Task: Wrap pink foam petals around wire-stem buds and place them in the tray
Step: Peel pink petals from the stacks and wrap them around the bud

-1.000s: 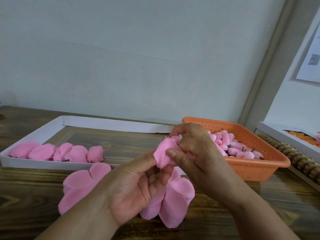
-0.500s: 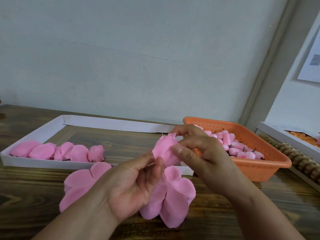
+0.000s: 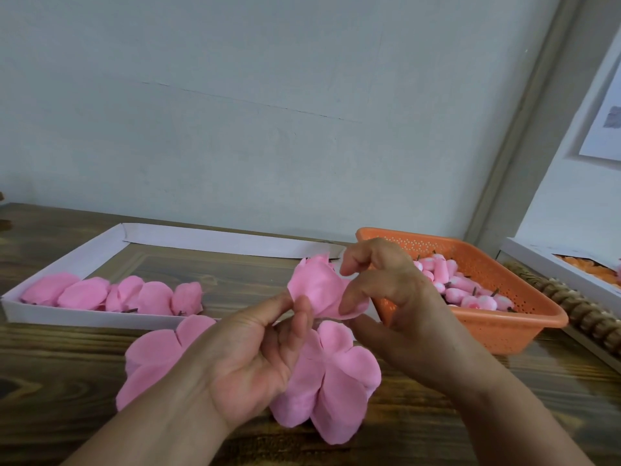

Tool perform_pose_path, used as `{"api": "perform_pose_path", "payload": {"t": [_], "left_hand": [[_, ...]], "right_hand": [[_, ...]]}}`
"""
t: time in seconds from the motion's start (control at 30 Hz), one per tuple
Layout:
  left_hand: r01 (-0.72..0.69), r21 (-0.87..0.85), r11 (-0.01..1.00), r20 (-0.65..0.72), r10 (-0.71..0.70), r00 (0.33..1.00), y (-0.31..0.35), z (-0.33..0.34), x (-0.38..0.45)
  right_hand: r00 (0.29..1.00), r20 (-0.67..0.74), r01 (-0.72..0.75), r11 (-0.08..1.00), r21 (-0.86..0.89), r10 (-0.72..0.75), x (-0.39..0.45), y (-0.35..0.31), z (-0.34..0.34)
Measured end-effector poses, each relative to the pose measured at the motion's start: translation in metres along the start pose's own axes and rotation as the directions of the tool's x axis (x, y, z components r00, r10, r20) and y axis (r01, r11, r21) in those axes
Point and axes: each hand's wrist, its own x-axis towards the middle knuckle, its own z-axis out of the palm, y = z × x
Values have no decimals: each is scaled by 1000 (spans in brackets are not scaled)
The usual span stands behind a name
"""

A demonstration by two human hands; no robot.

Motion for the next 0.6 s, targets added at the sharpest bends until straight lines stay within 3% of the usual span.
{"api": "perform_pose_path", "payload": {"t": [0.3,0.6], "left_hand": [[-22,0,1000,-10,22,1000,0,2,-3],[15,130,991,14,-17,1000,-3,-1,-3]], "right_hand": [[983,-77,154,978,-139,-166,0,-7,4],[968,-214,107,987,-121,-131,2,-4,4]]}}
